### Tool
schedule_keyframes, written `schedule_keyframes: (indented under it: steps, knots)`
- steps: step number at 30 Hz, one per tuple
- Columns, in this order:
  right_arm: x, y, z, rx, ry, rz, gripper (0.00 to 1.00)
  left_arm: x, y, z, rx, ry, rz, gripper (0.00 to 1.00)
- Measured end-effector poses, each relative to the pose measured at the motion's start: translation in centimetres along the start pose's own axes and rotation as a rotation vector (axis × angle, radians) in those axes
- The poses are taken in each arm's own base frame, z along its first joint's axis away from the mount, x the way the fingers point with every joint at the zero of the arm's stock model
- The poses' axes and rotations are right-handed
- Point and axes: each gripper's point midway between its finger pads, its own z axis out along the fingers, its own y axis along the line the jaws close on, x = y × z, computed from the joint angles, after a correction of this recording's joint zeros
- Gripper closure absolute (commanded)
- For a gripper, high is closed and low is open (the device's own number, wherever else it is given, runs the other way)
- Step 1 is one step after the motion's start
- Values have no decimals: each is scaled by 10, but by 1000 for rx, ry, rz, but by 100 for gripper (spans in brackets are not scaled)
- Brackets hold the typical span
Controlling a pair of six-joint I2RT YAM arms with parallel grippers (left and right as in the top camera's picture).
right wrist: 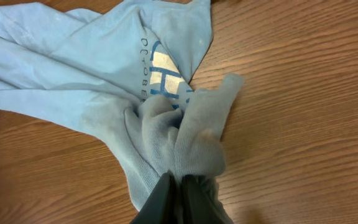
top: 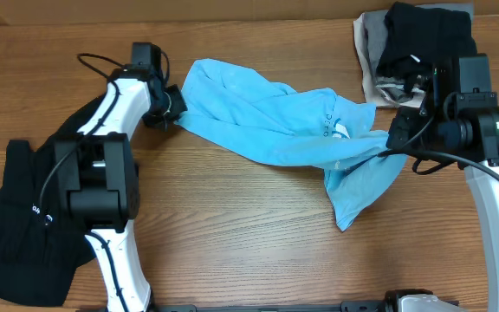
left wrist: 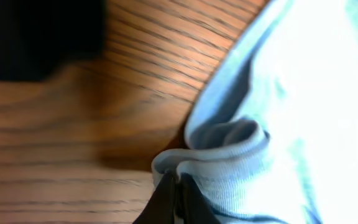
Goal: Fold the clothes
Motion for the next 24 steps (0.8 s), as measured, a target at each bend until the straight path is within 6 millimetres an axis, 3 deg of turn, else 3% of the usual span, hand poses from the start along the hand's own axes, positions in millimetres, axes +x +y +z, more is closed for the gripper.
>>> schedule_keyframes:
  steps: [6, 8, 11, 14, 17, 20, 24]
  knots:
    - [-11, 4, 0, -17, -46, -3, 96, 21, 7, -11, -31, 108, -5, 96]
    - [-13, 5, -1, -19, -52, -4, 95, 13, 13, -27, -34, 120, -15, 96]
    - [-18, 7, -12, -25, -67, -4, 92, -18, 21, -76, -15, 55, -43, 96]
    - [-34, 12, -39, -48, -136, 1, 92, -63, 31, -160, 26, -120, -79, 96]
    - [-51, 5, -79, -60, -234, 36, 96, -94, 39, -274, 75, -378, -94, 96]
    - [-63, -10, -120, -54, -330, 88, 96, -92, 37, -387, 115, -632, -56, 96]
    - [-61, -24, -164, -44, -415, 124, 96, -58, 26, -494, 152, -875, 20, 96]
